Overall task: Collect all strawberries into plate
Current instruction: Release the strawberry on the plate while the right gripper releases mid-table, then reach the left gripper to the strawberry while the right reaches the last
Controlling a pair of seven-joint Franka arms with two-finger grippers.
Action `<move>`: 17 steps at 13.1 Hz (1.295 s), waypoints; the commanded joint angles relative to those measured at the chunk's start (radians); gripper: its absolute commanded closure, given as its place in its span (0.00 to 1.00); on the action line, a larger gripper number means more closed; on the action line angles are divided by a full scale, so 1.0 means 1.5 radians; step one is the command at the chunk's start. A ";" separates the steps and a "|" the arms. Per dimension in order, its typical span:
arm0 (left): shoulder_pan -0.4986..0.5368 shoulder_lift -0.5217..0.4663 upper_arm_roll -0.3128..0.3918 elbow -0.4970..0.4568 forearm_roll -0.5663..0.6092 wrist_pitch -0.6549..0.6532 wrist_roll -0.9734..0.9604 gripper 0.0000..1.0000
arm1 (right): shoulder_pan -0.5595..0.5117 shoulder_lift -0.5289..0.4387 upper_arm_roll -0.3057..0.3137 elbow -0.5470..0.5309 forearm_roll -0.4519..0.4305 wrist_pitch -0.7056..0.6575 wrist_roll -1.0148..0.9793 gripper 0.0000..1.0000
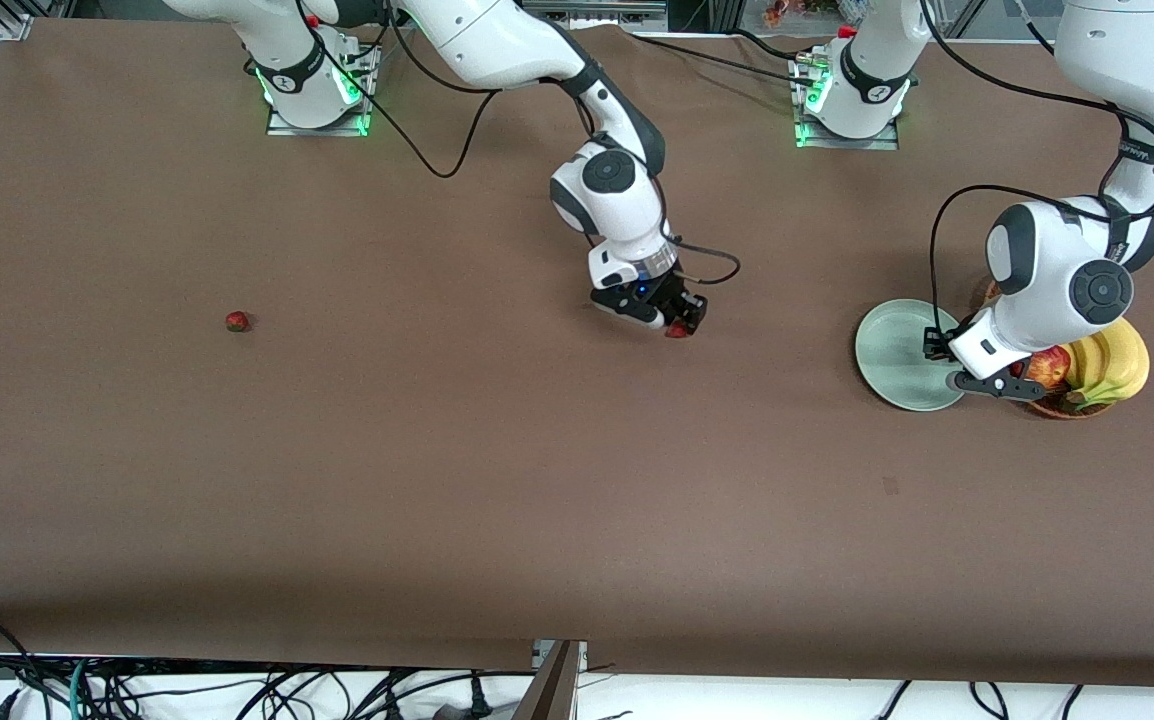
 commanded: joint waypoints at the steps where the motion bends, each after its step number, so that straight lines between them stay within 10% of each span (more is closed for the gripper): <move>1: -0.002 -0.007 0.002 0.005 -0.021 -0.001 0.033 0.00 | -0.009 -0.009 -0.011 0.014 0.003 -0.006 0.006 0.08; 9: -0.012 -0.094 -0.022 0.012 -0.021 -0.030 -0.041 0.00 | -0.110 -0.132 -0.119 -0.012 0.001 -0.452 -0.368 0.03; 17: -0.048 -0.047 -0.312 0.063 0.044 -0.029 -0.555 0.00 | -0.111 -0.260 -0.396 -0.331 -0.002 -0.497 -0.958 0.00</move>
